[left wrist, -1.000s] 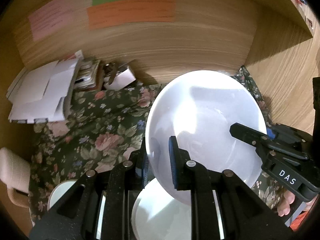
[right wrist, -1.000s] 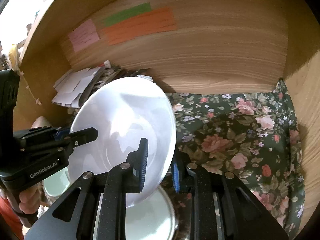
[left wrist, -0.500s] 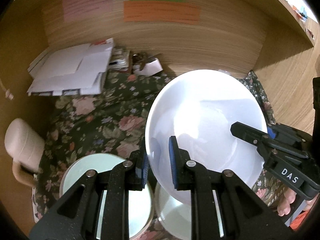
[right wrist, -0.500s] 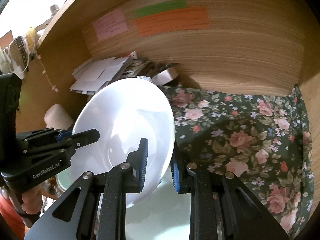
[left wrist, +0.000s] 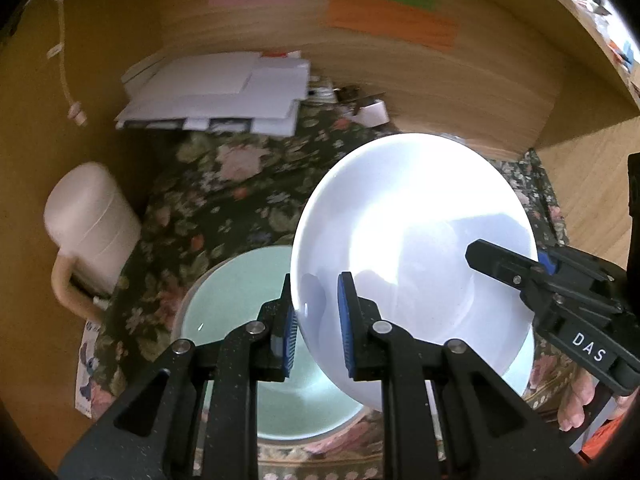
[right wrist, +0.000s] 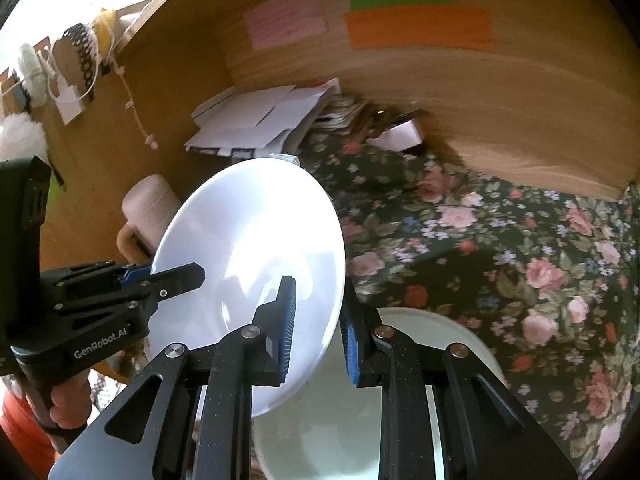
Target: Organize plates and bowls
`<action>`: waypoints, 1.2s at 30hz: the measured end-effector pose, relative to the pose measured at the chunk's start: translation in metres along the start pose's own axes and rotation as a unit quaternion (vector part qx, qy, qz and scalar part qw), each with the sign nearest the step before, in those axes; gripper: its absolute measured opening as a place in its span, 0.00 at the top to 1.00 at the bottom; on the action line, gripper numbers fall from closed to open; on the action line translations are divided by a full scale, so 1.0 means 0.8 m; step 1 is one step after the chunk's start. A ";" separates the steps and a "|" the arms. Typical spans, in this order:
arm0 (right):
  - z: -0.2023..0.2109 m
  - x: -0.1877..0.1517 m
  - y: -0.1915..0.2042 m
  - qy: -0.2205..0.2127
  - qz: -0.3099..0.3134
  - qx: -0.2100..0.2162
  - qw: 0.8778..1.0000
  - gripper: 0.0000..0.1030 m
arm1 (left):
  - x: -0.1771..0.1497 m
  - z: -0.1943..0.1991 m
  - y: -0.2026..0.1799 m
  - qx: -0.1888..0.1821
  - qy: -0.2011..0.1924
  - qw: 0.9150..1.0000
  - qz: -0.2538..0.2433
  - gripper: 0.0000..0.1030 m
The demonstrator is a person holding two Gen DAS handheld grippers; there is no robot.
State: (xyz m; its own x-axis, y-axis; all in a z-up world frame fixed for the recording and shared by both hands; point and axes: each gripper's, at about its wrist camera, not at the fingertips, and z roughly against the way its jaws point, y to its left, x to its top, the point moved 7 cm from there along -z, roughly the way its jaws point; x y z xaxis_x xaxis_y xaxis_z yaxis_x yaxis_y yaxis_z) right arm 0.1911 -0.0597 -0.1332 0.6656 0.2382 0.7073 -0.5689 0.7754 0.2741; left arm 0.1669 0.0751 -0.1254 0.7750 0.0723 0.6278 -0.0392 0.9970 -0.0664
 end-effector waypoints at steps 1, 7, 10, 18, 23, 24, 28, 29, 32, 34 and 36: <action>-0.003 -0.001 0.005 0.002 0.002 0.002 1.000 0.81 | -0.002 0.001 0.005 0.002 0.000 1.000 0.004 0.82; -0.026 -0.010 0.029 0.017 0.011 0.018 1.000 0.81 | -0.019 0.003 0.037 0.013 0.002 1.000 0.025 0.82; -0.040 -0.014 0.038 0.027 0.015 0.023 0.999 0.81 | -0.027 0.002 0.052 0.020 0.004 0.999 0.034 0.82; -0.069 -0.024 0.052 0.050 0.020 0.035 0.998 0.81 | -0.043 -0.009 0.081 0.029 0.015 0.998 0.050 0.82; -0.079 -0.029 0.057 0.063 0.024 0.036 0.997 0.81 | -0.050 -0.014 0.090 0.031 0.020 0.998 0.053 0.82; -0.080 -0.030 0.057 0.065 0.024 0.037 0.997 0.81 | -0.051 -0.015 0.092 0.031 0.021 0.998 0.054 0.82; -0.082 -0.031 0.062 0.069 0.042 0.028 0.996 0.81 | -0.054 -0.018 0.097 0.033 0.022 0.998 0.056 0.82; -0.082 -0.032 0.064 0.070 0.049 0.024 0.996 0.81 | -0.054 -0.018 0.097 0.034 0.021 0.998 0.055 0.82; -0.080 -0.032 0.069 0.069 0.067 0.016 0.995 0.79 | -0.054 -0.020 0.099 0.039 0.020 0.998 0.052 0.82; -0.079 -0.031 0.069 0.066 0.076 0.009 0.995 0.79 | -0.055 -0.022 0.101 0.038 0.021 0.998 0.056 0.82; -0.076 -0.030 0.068 0.061 0.079 0.004 0.995 0.79 | -0.054 -0.022 0.100 0.037 0.021 0.998 0.056 0.82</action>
State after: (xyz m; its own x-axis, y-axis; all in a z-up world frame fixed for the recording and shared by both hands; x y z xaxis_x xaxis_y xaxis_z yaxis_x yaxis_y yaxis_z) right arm 0.1738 0.0125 -0.1747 0.6208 0.4257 0.6583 -0.6743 0.7183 0.1713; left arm 0.1416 0.1512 -0.1718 0.7892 0.1833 0.5862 -0.1717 0.9822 -0.0761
